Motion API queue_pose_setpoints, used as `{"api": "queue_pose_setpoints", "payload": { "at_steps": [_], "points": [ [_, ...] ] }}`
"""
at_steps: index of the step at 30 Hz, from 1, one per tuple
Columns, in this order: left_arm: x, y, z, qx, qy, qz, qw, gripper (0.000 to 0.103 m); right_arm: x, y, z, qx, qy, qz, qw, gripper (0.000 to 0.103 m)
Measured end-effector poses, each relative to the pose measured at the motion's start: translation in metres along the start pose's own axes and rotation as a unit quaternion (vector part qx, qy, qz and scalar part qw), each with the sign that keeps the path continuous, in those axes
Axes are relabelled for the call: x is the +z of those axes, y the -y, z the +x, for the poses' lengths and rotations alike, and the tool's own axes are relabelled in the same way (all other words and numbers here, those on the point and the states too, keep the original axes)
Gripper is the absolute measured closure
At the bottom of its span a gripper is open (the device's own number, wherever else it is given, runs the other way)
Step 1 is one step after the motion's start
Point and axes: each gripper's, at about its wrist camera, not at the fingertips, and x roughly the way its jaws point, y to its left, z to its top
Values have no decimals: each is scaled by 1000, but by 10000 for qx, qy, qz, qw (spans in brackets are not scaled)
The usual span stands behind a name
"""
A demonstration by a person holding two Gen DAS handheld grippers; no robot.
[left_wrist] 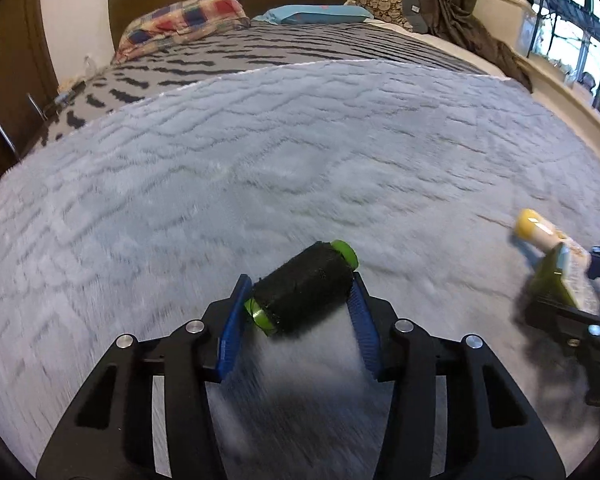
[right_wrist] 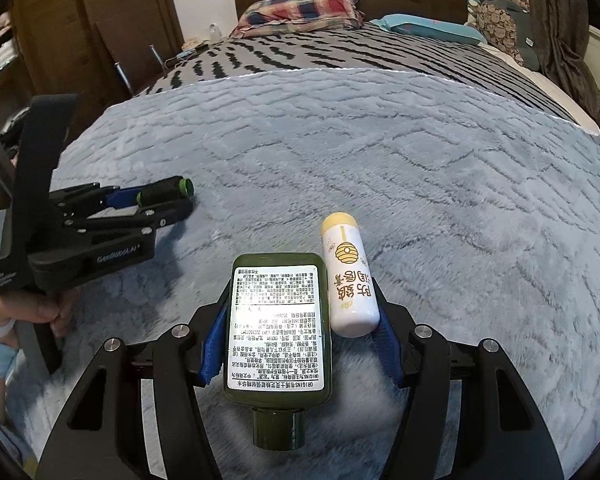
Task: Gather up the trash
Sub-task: 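Carry the bottle, stick and spool below the bed edge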
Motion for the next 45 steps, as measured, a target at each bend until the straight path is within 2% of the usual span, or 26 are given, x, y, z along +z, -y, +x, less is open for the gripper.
{"api": "queue_pose_setpoints", "payload": {
  "at_steps": [6,12,14,16,18,22,25,28,33,36,42,45],
  "points": [
    [-34,15,-46,-376,35,-64,9993,57,-17,-24,-25,64,103,-109,9999,41],
    [-76,39,-113,-659,245,-135,9974,57,-45,-59,-79,241,462,-322,9981,41],
    [-90,42,-142,-643,485,-169,9966,57,-58,-70,-112,220,741,-388,9963,41],
    [-105,41,-174,-403,757,-319,9958,57,-70,-78,-138,205,963,-442,9942,41],
    [-123,41,-206,-207,1022,-421,9937,57,-91,-91,-177,235,1224,-574,9905,41],
    [-172,49,-269,-78,1423,-493,9886,57,-140,-109,-238,248,1601,-762,9838,41],
    [-214,63,-303,-22,1568,-490,9864,57,-181,-112,-267,251,1743,-721,9817,41],
    [-258,77,-322,-111,1544,-493,9867,57,-220,-112,-288,183,1802,-666,9812,41],
    [-314,98,-323,-290,1208,-478,9911,57,-271,-115,-300,-146,1706,-521,9839,41],
    [-336,106,-303,-363,810,-481,9949,57,-297,-112,-284,-167,1303,-391,9906,41],
    [-366,108,-247,-443,-46,-627,9970,57,-326,-99,-206,-130,236,-43,9996,41],
    [-380,109,-209,-481,-506,-696,9951,57,-339,-93,-165,107,-236,202,9995,41]
  ]
}}
